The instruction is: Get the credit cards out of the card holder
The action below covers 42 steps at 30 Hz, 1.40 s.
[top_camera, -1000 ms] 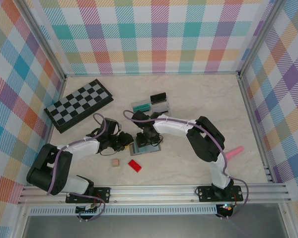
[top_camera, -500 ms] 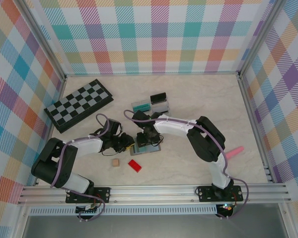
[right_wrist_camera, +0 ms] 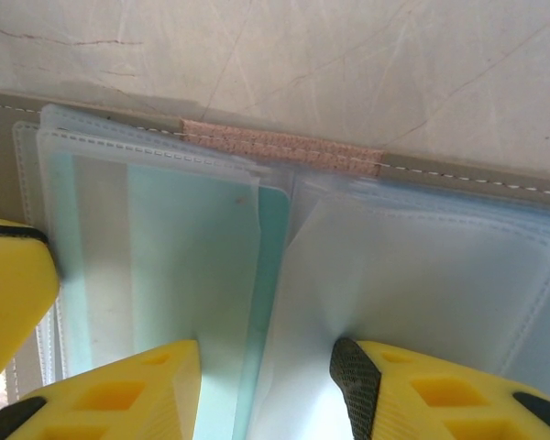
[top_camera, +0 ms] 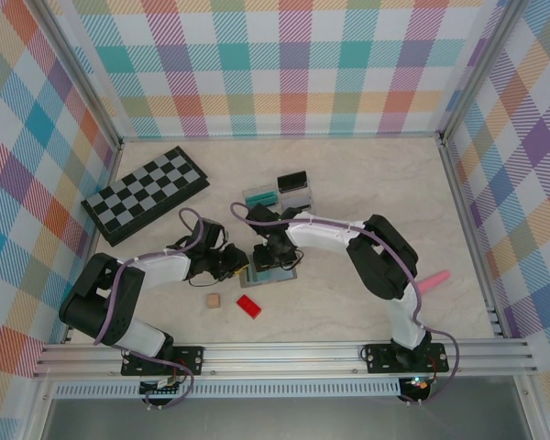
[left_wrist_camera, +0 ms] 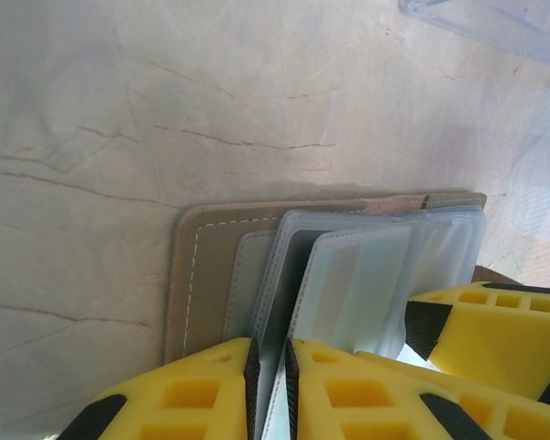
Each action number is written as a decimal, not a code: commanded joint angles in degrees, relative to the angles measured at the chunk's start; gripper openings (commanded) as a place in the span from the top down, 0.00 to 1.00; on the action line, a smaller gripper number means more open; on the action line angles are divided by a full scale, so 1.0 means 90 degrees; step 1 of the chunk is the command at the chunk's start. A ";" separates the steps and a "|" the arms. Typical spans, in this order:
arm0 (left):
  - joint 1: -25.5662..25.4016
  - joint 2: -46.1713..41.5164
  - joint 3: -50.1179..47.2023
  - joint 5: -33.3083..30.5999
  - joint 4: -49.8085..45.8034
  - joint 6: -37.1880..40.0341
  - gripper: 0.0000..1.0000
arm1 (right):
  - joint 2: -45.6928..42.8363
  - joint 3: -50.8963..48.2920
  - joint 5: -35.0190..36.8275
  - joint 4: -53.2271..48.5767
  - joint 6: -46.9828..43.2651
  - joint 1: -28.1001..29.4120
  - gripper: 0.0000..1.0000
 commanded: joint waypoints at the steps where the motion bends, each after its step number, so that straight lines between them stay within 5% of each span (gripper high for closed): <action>1: -0.0187 -0.0108 0.0160 0.0079 -0.0173 0.0241 0.82 | 0.0517 -0.0436 0.0177 -0.0234 0.0105 -0.0095 0.54; 6: -0.0189 -0.0482 0.0150 -0.0386 -0.0521 0.0298 0.79 | 0.0521 -0.0450 0.0202 -0.0259 0.0149 -0.0123 0.55; 23: -0.0200 0.0061 0.0246 0.0106 -0.0281 0.0342 0.74 | 0.0541 -0.0464 0.0158 -0.0239 0.0149 -0.0146 0.56; 37: -0.0201 0.0340 0.0316 0.0331 -0.0003 0.0379 0.79 | 0.0413 -0.0606 -0.0132 0.0006 0.0142 -0.0188 0.56; 42: -0.0201 0.0282 0.0325 0.0208 -0.0100 0.0464 0.89 | 0.0081 -0.0690 -0.0275 0.0166 0.0104 -0.0244 0.56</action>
